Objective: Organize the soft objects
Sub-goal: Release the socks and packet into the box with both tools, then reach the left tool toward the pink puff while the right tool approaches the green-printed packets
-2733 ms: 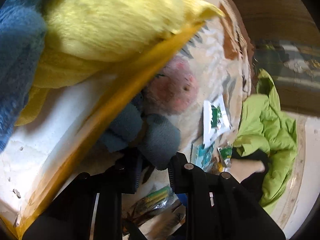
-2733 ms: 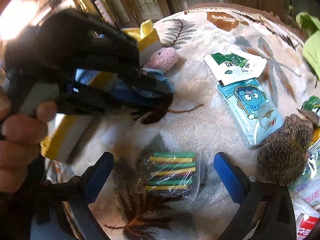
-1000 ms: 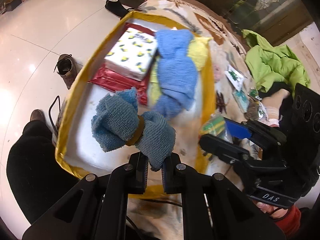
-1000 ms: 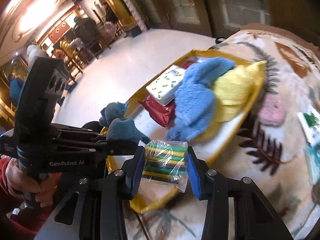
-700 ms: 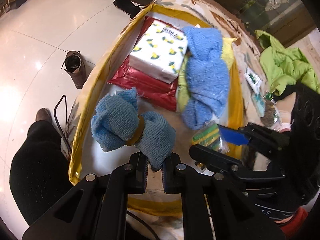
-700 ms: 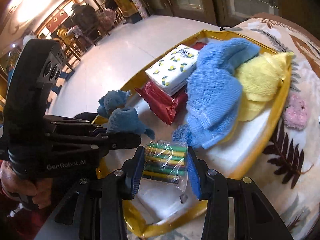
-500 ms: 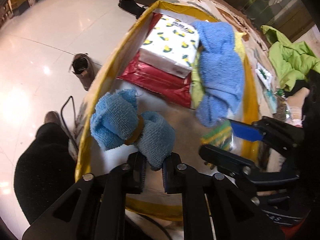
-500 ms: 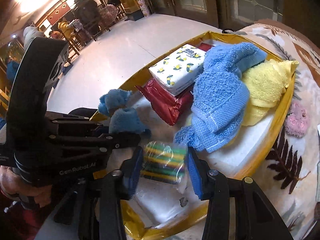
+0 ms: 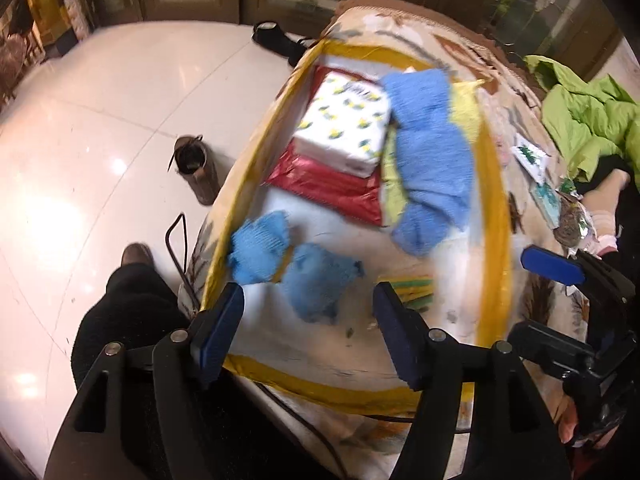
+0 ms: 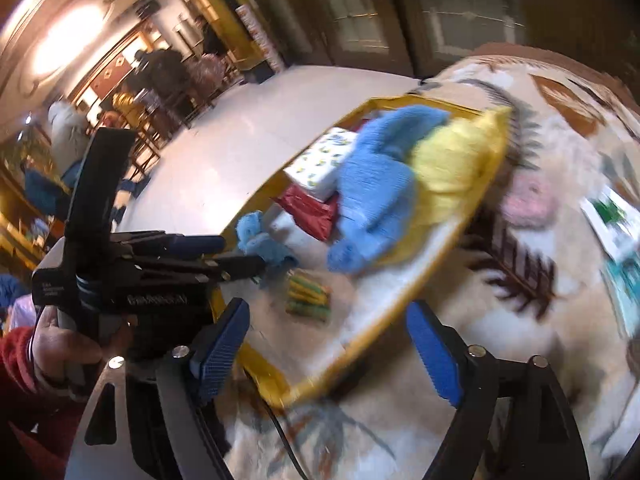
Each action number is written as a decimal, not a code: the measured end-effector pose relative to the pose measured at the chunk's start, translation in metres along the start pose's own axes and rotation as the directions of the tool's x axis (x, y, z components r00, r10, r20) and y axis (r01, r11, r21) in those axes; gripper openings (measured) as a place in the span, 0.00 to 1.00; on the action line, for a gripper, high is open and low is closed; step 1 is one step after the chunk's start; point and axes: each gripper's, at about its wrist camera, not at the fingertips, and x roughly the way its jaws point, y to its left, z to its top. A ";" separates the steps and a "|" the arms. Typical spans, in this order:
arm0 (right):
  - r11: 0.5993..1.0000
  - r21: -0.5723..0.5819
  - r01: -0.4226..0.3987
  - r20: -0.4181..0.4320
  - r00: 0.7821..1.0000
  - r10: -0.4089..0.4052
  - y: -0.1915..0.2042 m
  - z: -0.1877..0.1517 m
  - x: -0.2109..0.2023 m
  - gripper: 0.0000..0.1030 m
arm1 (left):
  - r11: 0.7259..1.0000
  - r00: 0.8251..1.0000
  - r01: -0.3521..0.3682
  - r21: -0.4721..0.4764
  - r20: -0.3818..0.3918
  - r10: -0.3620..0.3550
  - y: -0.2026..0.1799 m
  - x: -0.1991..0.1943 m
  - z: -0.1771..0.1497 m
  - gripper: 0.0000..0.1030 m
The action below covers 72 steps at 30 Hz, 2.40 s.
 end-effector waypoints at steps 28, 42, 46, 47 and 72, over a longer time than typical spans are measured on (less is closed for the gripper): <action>0.878 0.462 0.128 0.160 0.961 -0.225 -0.207 0.009 -0.121 0.87 | 0.946 0.981 0.194 0.259 -0.065 -0.183 -0.196 0.044 0.087 0.65; 0.876 0.411 0.252 -0.078 0.967 -0.242 -0.253 0.054 -0.029 0.89 | 0.912 0.995 0.099 0.399 -0.069 -0.078 -0.248 0.101 0.114 0.72; 0.886 0.370 0.278 -0.130 0.960 -0.247 -0.252 0.058 -0.008 0.89 | 0.903 0.997 0.080 0.422 -0.047 -0.066 -0.261 0.104 0.111 0.77; 0.889 0.355 0.289 -0.129 0.957 -0.259 -0.251 0.059 -0.006 0.89 | 0.894 0.997 0.073 0.441 -0.038 -0.062 -0.266 0.103 0.108 0.77; 0.868 0.417 0.271 -0.056 0.960 -0.274 -0.275 0.037 -0.033 0.36 | 0.926 0.945 0.287 0.246 -0.231 -0.232 -0.230 0.121 0.115 0.00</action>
